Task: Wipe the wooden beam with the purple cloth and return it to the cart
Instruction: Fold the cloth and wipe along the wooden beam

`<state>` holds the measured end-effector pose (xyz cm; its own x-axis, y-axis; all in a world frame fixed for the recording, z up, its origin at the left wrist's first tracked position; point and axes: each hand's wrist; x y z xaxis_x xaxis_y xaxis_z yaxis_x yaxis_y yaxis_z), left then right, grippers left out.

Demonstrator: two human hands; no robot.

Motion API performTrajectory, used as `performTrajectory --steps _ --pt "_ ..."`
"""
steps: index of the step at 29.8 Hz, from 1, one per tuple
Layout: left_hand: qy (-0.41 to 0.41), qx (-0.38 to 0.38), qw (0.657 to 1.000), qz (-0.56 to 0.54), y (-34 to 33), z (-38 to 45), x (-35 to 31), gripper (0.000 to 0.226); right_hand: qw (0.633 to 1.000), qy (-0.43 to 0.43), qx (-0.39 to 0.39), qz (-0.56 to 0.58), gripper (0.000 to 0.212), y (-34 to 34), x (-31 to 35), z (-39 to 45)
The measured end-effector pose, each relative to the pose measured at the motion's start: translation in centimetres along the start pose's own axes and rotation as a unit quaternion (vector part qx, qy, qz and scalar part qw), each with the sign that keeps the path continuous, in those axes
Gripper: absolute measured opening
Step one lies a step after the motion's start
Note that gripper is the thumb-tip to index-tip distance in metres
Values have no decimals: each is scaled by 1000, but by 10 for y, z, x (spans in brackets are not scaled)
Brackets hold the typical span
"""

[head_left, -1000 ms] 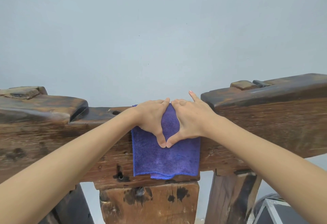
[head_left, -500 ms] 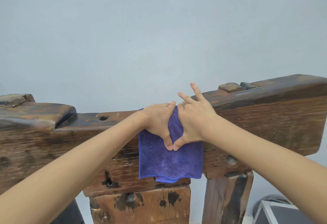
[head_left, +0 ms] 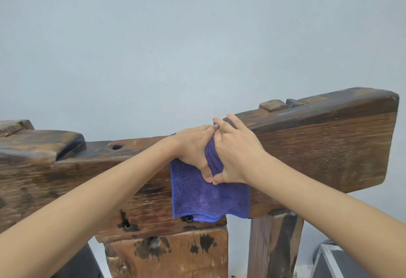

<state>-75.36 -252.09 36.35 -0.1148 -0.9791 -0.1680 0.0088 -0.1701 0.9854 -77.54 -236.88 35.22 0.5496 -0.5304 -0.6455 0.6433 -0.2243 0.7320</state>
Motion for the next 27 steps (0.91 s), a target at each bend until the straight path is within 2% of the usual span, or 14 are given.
performTrajectory --steps 3,5,7,9,11,12,14,17,19,24,27 --pt "-29 -4 999 -18 0 -7 -2 122 1000 -12 -23 -2 101 0 3 -8" --pt "-52 40 987 -146 7 -12 2 90 998 -25 -44 30 98 0 6 -16" --pt "-55 80 951 -293 18 -13 7 53 982 -47 -83 161 99 -4 6 -28" --pt "-23 40 939 -340 27 -4 12 38 937 -94 -172 290 86 -12 8 -43" --pt "7 -35 942 -334 26 11 13 37 877 -193 -276 342 56 -24 13 -57" --pt "12 -68 945 -321 24 17 14 37 847 -246 -287 375 43 -27 17 -61" --pt "3 -96 954 -285 20 28 12 44 810 -322 -228 434 30 -31 24 -64" --pt "-14 -87 977 -196 17 40 10 60 784 -357 -119 494 27 -36 33 -63" --pt "-31 -90 982 -162 19 42 8 55 766 -363 -118 518 21 -35 35 -62" --pt "-51 -152 984 -82 37 39 17 15 750 -369 -146 529 11 -18 17 -59" --pt "-50 -202 975 -71 47 37 21 19 752 -363 -156 527 9 -10 3 -57"
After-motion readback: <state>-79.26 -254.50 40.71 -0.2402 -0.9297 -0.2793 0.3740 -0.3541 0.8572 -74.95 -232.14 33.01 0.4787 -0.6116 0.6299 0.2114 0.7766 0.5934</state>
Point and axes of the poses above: each hand's wrist, its own z-axis towards the middle knuckle, its own y-axis out of the back of the hand, x = y × z, and after that the axes turned 8 degrees about -z, right-handed
